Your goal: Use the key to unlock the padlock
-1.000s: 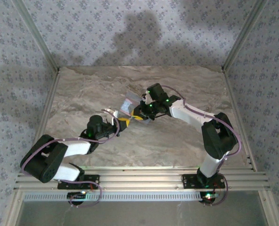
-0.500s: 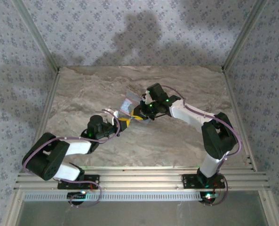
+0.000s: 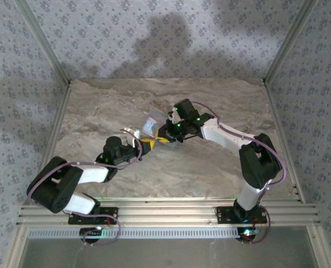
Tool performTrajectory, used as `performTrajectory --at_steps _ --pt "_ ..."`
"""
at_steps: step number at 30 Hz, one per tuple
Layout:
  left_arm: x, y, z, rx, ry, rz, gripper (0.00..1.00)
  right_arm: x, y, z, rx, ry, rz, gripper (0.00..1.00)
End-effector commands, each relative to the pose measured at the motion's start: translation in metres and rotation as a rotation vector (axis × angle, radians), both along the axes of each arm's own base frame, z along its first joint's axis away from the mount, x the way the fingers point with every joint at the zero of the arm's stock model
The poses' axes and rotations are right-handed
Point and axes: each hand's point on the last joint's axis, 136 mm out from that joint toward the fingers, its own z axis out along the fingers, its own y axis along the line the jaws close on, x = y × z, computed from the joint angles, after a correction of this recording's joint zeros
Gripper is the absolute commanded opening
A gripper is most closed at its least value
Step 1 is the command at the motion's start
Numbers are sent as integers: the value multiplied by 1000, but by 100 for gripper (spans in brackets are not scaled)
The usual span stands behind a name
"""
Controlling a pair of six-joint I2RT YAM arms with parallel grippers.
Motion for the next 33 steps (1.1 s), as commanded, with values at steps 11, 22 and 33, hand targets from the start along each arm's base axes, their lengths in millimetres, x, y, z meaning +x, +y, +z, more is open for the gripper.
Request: performTrajectory --at_steps 11,22,33 --pt "-9 -2 7 -38 -25 -40 0 4 1 18 65 -21 1 0" --pt "-12 2 13 -39 -42 -31 0 6 2 20 84 -13 -13 0" --pt "-3 0 11 -22 -38 -14 0 6 4 19 86 -13 -15 0"
